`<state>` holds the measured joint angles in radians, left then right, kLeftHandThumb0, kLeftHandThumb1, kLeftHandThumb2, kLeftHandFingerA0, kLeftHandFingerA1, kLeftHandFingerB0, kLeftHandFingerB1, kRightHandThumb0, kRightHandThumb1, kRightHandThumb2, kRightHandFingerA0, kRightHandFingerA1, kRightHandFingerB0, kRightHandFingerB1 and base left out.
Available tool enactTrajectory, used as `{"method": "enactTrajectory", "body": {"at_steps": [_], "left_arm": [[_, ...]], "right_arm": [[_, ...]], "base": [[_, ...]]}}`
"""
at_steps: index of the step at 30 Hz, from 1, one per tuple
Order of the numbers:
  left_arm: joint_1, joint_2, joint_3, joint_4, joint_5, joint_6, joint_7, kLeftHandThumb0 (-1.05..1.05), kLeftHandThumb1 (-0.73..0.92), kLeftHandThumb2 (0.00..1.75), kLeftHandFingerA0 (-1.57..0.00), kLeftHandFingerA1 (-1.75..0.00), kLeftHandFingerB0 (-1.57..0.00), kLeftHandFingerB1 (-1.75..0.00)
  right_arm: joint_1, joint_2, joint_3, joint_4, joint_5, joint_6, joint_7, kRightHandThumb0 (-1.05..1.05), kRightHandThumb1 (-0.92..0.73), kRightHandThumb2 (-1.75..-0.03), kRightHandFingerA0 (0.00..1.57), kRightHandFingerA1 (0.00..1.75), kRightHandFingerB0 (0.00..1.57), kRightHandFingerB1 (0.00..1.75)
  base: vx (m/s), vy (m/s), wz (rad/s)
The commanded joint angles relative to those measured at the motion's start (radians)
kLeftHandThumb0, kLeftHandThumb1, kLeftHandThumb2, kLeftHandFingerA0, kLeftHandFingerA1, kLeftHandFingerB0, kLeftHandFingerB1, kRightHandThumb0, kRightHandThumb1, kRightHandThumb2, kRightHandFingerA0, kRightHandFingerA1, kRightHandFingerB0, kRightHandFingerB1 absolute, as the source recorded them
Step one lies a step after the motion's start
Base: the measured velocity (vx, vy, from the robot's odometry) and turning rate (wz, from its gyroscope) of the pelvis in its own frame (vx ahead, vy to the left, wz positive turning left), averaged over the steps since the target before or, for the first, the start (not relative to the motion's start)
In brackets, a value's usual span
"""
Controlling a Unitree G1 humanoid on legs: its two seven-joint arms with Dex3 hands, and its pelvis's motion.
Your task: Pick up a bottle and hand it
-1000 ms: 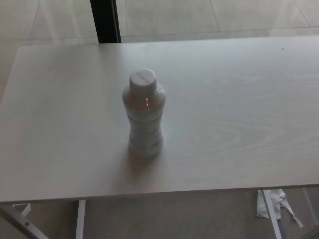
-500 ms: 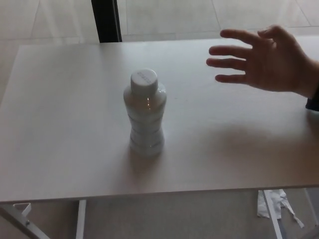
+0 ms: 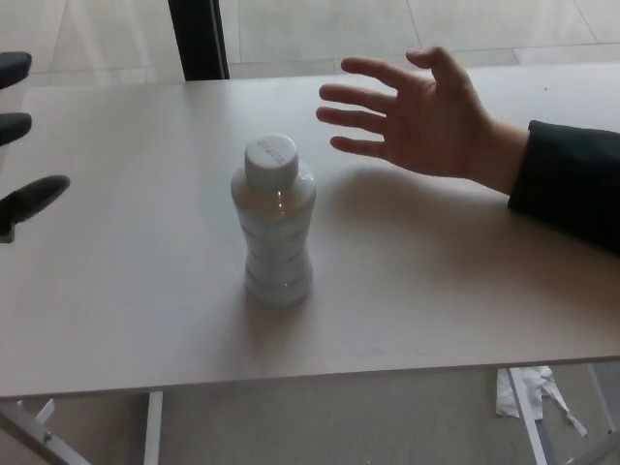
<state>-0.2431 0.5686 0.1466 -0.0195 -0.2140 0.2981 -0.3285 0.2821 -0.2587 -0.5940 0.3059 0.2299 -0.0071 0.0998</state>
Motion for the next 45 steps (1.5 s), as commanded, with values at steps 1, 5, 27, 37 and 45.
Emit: {"method": "enactTrajectory", "body": {"at_steps": [1,5,27,37,45], "left_arm": [[-0.013,-0.033,-0.072,-0.056,0.031,0.094,-0.001,-0.40,0.20,0.88,-0.05,-0.54,0.00,-0.49],[-0.005,-0.078,-0.142,-0.089,0.036,0.125,-0.007,-0.80,0.53,0.57,-0.08,-0.48,-0.13,-0.32],[-0.126,-0.190,-0.431,0.050,0.235,0.192,0.020,-0.88,0.46,0.95,0.00,-0.22,0.00,0.00],[-0.220,-0.274,-0.443,0.119,0.289,0.185,0.071,-0.90,0.48,0.94,0.00,-0.23,0.00,0.00],[-0.131,-0.276,-0.489,0.125,0.338,0.178,0.066,-0.95,0.52,0.99,0.00,-0.25,0.00,0.00]], "right_arm": [[-0.005,-0.019,-0.001,0.010,0.016,0.025,-0.001,-0.70,-0.59,-0.61,1.29,1.63,0.31,0.52],[0.007,-0.008,0.012,-0.026,0.008,0.032,-0.009,-0.63,-0.40,-0.92,1.49,1.47,0.30,0.62],[0.006,-0.018,0.034,-0.052,-0.001,0.077,-0.032,-0.80,-0.47,-0.82,1.33,1.52,0.27,0.57],[-0.029,-0.022,0.040,-0.038,-0.005,0.083,-0.050,-0.80,-0.57,-0.58,1.33,1.57,0.37,0.56],[-0.037,-0.024,0.048,-0.044,-0.004,0.080,-0.043,-0.82,-0.44,-0.84,1.39,1.47,0.31,0.60]], "base": [[0.00,0.000,0.00],[0.00,0.000,0.00],[0.00,0.000,0.00],[0.00,0.000,0.00],[0.00,0.000,0.00]]}}
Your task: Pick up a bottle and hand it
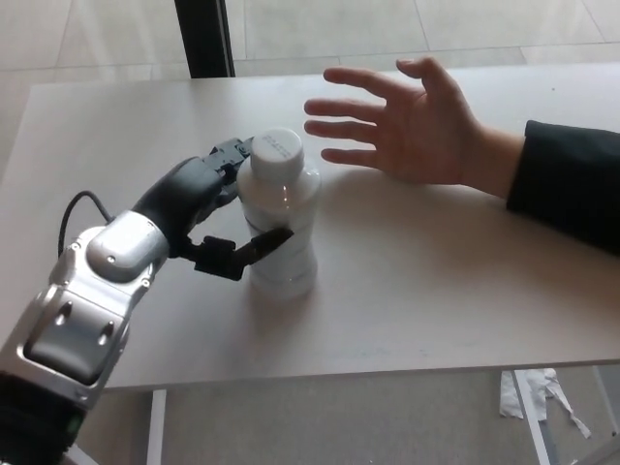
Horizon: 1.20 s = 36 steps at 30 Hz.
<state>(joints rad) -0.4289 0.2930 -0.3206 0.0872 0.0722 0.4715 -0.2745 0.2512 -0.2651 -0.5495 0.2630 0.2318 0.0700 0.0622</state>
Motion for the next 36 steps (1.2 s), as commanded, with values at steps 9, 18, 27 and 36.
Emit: {"method": "enactTrajectory", "body": {"at_steps": [9,18,27,36], "left_arm": [[0.074,-0.049,-0.088,0.076,0.122,-0.026,0.048,-0.93,0.54,0.93,0.00,-0.33,0.00,-0.16],[0.074,-0.234,-0.017,0.114,0.151,-0.081,0.268,-0.88,0.37,0.76,-0.09,-0.51,0.00,0.00],[0.108,-0.474,0.109,0.196,0.146,-0.240,0.597,-0.68,0.45,0.73,-0.72,-0.83,0.00,0.00],[0.113,-0.660,0.193,0.319,0.162,-0.416,0.918,-0.19,0.79,0.80,-1.10,-1.34,-0.79,-0.66]], "right_arm": [[0.002,-0.022,0.008,-0.013,0.003,-0.006,0.011,-0.78,-0.45,-0.84,1.37,1.43,0.31,0.60],[-0.020,-0.040,0.006,0.040,-0.002,-0.042,0.014,-0.80,-0.45,-0.85,1.34,1.42,0.32,0.61],[-0.028,-0.031,0.018,0.016,-0.004,-0.016,0.001,-0.80,-0.45,-0.84,1.33,1.47,0.30,0.60],[-0.029,-0.019,0.031,0.008,-0.007,-0.027,-0.003,-0.76,-0.47,-0.84,1.34,1.46,0.28,0.59]], "base": [[0.00,0.000,0.00],[0.00,0.000,0.00],[0.00,0.000,0.00],[0.00,0.000,0.00]]}}
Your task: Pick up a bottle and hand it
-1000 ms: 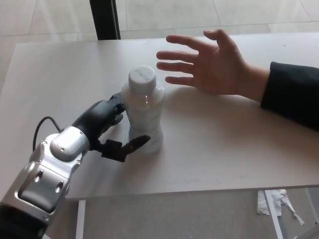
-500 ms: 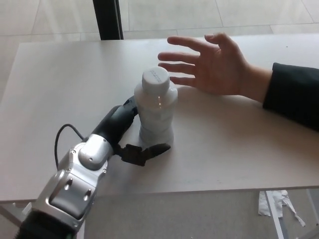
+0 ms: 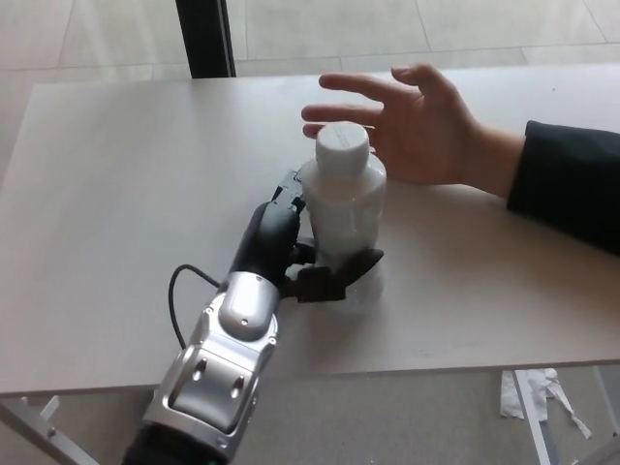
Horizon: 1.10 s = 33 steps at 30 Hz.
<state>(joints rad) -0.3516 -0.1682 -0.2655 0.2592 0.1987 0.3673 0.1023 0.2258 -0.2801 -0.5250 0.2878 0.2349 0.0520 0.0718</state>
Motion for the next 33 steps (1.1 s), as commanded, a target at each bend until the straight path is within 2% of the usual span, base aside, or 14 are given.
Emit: {"method": "enactTrajectory", "body": {"at_steps": [1,2,3,4,6,7,13,14,19,22,24,26,30,33], "left_arm": [[0.037,-0.201,0.135,0.149,0.043,-0.314,0.544,-0.19,0.79,0.80,-1.10,-1.34,-0.79,-0.66],[0.036,-0.203,0.137,0.152,0.044,-0.316,0.545,-0.19,0.79,0.80,-1.10,-1.34,-0.79,-0.66],[0.039,-0.199,0.133,0.167,0.044,-0.352,0.537,-0.08,0.55,1.23,-1.06,-1.57,-1.00,-1.37],[0.033,-0.197,0.132,0.182,0.045,-0.370,0.534,-0.07,0.52,1.33,-1.03,-1.62,-0.97,-1.48],[0.028,-0.198,0.137,0.200,0.040,-0.399,0.532,-0.09,0.55,1.32,-1.00,-1.70,-0.88,-1.54],[0.030,-0.196,0.140,0.205,0.032,-0.417,0.527,-0.12,0.56,1.36,-1.01,-1.74,-0.86,-1.60],[0.020,-0.180,0.152,0.231,0.022,-0.466,0.529,-0.12,0.54,1.37,-1.02,-1.73,-0.86,-1.56],[0.013,-0.167,0.156,0.235,0.030,-0.460,0.540,-0.12,0.54,1.26,-1.03,-1.66,-0.86,-1.56],[-0.021,-0.125,0.167,0.247,0.020,-0.478,0.485,-0.10,0.51,1.27,-1.05,-1.64,-0.88,-1.56],[-0.087,-0.092,0.156,0.246,0.051,-0.438,0.472,-0.11,0.56,1.15,-1.07,-1.59,-0.88,-1.54],[-0.165,-0.063,0.160,0.252,0.056,-0.408,0.439,-0.07,0.53,1.22,-1.07,-1.58,-0.88,-1.53],[-0.207,-0.050,0.169,0.264,0.048,-0.407,0.422,-0.08,0.55,1.16,-1.07,-1.57,-0.89,-1.51],[-0.335,-0.028,0.165,0.325,0.052,-0.387,0.396,-0.11,0.45,1.25,-1.05,-1.58,-0.92,-1.48],[-0.433,-0.037,0.141,0.368,0.070,-0.313,0.378,-0.10,0.48,1.20,-0.99,-1.56,-0.89,-1.42]], "right_arm": [[-0.004,-0.005,0.007,-0.018,-0.009,-0.006,-0.011,-0.76,-0.47,-0.84,1.34,1.46,0.28,0.59],[-0.004,-0.006,0.007,-0.018,-0.008,-0.006,-0.011,-0.76,-0.47,-0.84,1.34,1.46,0.28,0.59],[-0.008,-0.006,0.004,-0.010,-0.004,-0.010,-0.010,-0.77,-0.47,-0.84,1.34,1.47,0.29,0.60],[-0.013,-0.005,-0.002,-0.005,0.003,-0.010,-0.012,-0.77,-0.47,-0.84,1.34,1.47,0.31,0.61],[-0.015,-0.007,-0.005,0.001,0.000,-0.015,-0.017,-0.76,-0.48,-0.84,1.32,1.46,0.31,0.61],[-0.017,-0.008,-0.007,0.010,-0.001,-0.021,-0.018,-0.68,-0.60,-0.61,1.27,1.56,0.35,0.57],[-0.014,-0.018,-0.008,0.032,-0.012,-0.029,-0.019,-0.66,-0.62,-0.61,1.25,1.56,0.34,0.57],[-0.010,-0.017,-0.004,0.026,-0.020,-0.043,-0.020,-0.67,-0.61,-0.61,1.25,1.55,0.34,0.58],[-0.004,-0.018,-0.001,0.008,-0.027,-0.024,-0.029,-0.67,-0.63,-0.61,1.23,1.52,0.33,0.57],[-0.006,-0.019,-0.003,-0.004,-0.027,-0.010,-0.034,-0.66,-0.63,-0.61,1.28,1.53,0.33,0.57],[-0.011,-0.022,-0.004,0.008,-0.026,-0.014,-0.031,-0.65,-0.62,-0.61,1.26,1.52,0.34,0.56],[-0.013,-0.024,0.001,-0.003,-0.032,-0.006,-0.034,-0.66,-0.62,-0.61,1.27,1.53,0.34,0.56],[-0.018,-0.027,-0.002,0.003,-0.022,-0.006,-0.020,-0.65,-0.62,-0.61,1.27,1.58,0.33,0.58],[-0.022,-0.025,-0.002,0.008,-0.016,-0.007,-0.014,-0.66,-0.60,-0.60,1.28,1.56,0.34,0.58]], "base": [[0.00,0.000,0.00],[0.00,0.000,0.00],[0.00,0.000,0.00],[0.00,0.000,0.00],[0.00,0.000,0.00],[0.00,0.000,0.00],[0.00,0.000,0.00],[0.00,0.000,0.00],[0.00,0.000,0.00],[0.00,0.000,0.00],[0.00,0.000,0.00],[0.00,0.000,0.00],[0.00,0.000,0.00],[0.00,0.000,0.00]]}}
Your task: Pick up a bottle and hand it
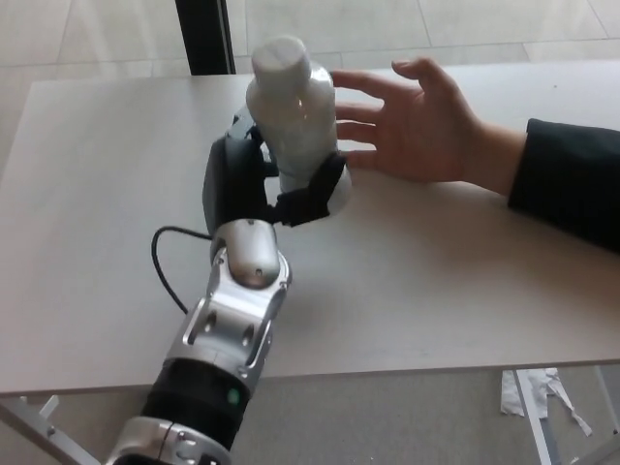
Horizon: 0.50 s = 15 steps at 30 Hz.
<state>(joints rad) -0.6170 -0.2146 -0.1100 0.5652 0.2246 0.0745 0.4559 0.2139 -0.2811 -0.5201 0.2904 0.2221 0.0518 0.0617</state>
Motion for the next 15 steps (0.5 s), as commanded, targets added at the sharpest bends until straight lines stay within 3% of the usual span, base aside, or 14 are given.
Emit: {"method": "enactTrajectory", "body": {"at_steps": [1,7,13,14,15], "left_arm": [[-0.189,0.003,-0.016,0.077,0.043,-0.015,0.026,-0.08,0.46,1.21,-0.99,-1.55,-0.90,-1.41],[-0.315,-0.031,-0.010,0.151,0.017,0.047,0.011,-0.13,0.47,1.19,-0.97,-1.55,-0.89,-1.38],[-0.358,-0.049,-0.040,0.218,0.025,0.075,0.003,-0.14,0.64,0.96,-0.96,-1.55,-0.85,-1.33],[-0.355,-0.064,-0.051,0.241,0.029,0.074,0.010,-0.17,0.68,0.85,-0.98,-1.46,-0.88,-1.03],[-0.344,-0.066,-0.050,0.246,0.022,0.063,0.014,-0.17,0.71,0.82,-0.98,-1.47,-0.86,-1.07]], "right_arm": [[-0.011,-0.023,-0.006,0.006,-0.004,-0.007,-0.005,-0.65,-0.60,-0.60,1.28,1.56,0.34,0.58],[-0.022,-0.013,0.002,-0.016,-0.007,0.013,-0.018,-0.65,-0.59,-0.61,1.25,1.58,0.37,0.59],[-0.053,-0.006,0.025,0.018,-0.006,-0.021,0.009,-0.65,-0.60,-0.61,1.26,1.58,0.35,0.59],[-0.041,-0.012,0.032,0.010,0.008,-0.052,0.054,-0.65,-0.50,-0.86,1.33,1.32,0.26,0.58],[-0.030,-0.008,0.047,-0.020,-0.008,-0.040,0.040,-0.68,-0.51,-0.85,1.32,1.38,0.27,0.59]], "base": [[0.00,0.000,0.00],[0.00,0.000,0.00],[0.00,0.000,0.00],[0.00,0.000,0.00],[0.00,0.000,0.00]]}}
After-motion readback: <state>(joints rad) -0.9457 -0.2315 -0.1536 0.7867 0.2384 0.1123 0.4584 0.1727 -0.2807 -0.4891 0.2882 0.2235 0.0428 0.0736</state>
